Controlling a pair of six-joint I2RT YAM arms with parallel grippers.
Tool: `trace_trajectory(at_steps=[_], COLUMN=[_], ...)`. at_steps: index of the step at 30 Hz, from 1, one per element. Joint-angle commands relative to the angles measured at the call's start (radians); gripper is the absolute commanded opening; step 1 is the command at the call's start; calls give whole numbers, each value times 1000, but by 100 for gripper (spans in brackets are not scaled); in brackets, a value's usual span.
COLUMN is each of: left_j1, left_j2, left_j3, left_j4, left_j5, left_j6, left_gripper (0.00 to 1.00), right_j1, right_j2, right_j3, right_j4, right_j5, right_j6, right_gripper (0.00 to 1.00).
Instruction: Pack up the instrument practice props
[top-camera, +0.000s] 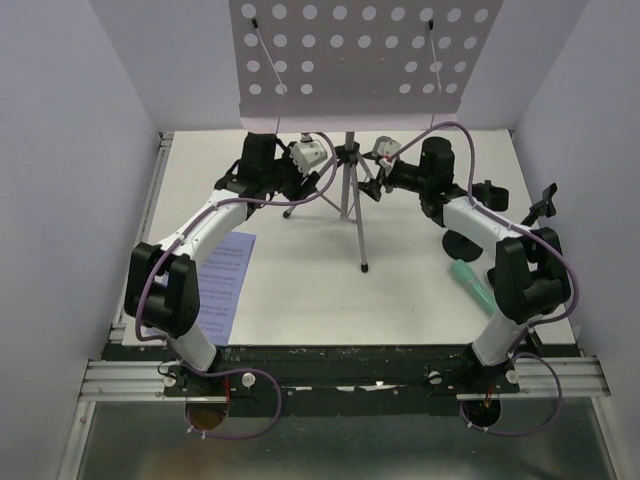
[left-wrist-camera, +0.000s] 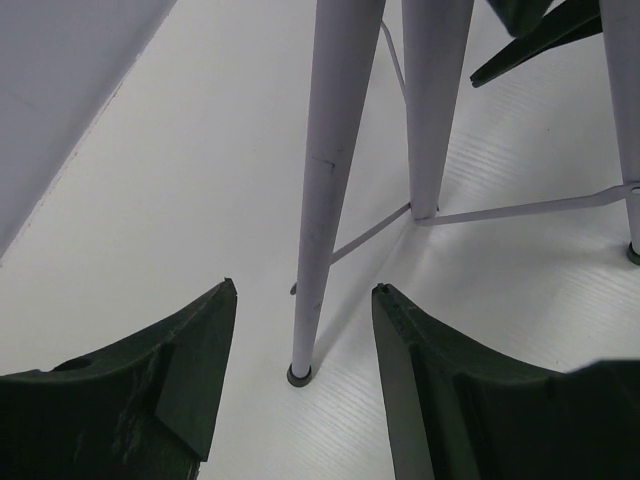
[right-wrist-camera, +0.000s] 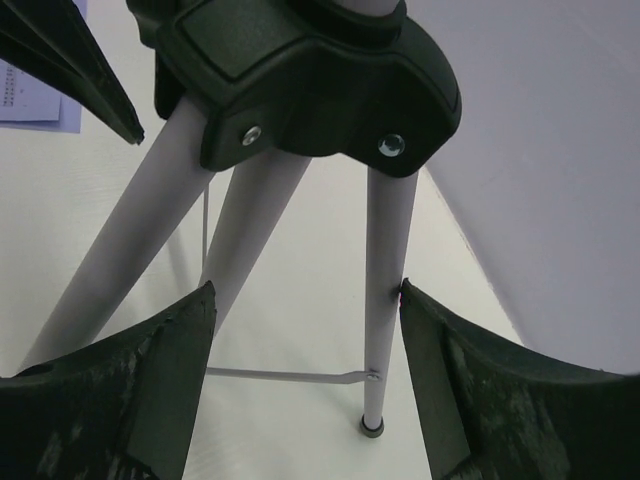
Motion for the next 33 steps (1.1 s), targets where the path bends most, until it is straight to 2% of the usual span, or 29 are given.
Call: trace_trajectory(at_steps=[1, 6, 10, 12, 14, 15, 16, 17, 21, 27, 28, 30, 32, 33], left_j1=[-16, -35, -38, -38, -36, -35, -30, -27, -12, 11, 16, 30, 31, 34], left_j2=[57, 100, 117, 122, 122, 122, 120, 120, 125, 129, 125, 114, 106, 103], left_j3=[72, 110, 110, 107, 103, 96, 96, 93, 89, 73, 72, 70, 63, 57], left_j4=[-28, -16, 1, 6, 17, 26, 32, 44, 85, 110, 107, 92, 80, 76], left_j5=[18, -16, -54, -73, -85, -87, -88, -96, -122, -111, -97, -53, -56, -57], left_j6=[42, 56, 60, 68, 83, 90, 93, 96, 116, 172, 180, 189, 206, 215], left_gripper=[66, 64, 62, 61, 59, 58, 57, 57, 56, 56, 56, 55, 55, 55], right_j1=[1, 2, 1, 1, 1, 1, 1, 1, 1, 1, 1, -1, 1, 2], right_j2=[69, 124, 138, 123, 98, 85, 66, 49, -44, -208, -228, -250, -242, -227], right_j3=[58, 101, 112, 103, 86, 77, 60, 31, -66, -184, -188, -205, -213, -207], right_j4=[52, 95, 97, 71, 36, 20, 13, 17, -12, -183, -216, -238, -199, -186], right_j5=[-65, 2, 57, 64, 73, 79, 96, 114, 160, 116, 108, 110, 105, 96], right_j6=[-22, 27, 54, 50, 48, 47, 50, 56, 68, 71, 70, 56, 41, 30], right_gripper=[79, 69, 55, 45, 30, 15, 4, 0, 0, 1, 9, 34, 48, 51])
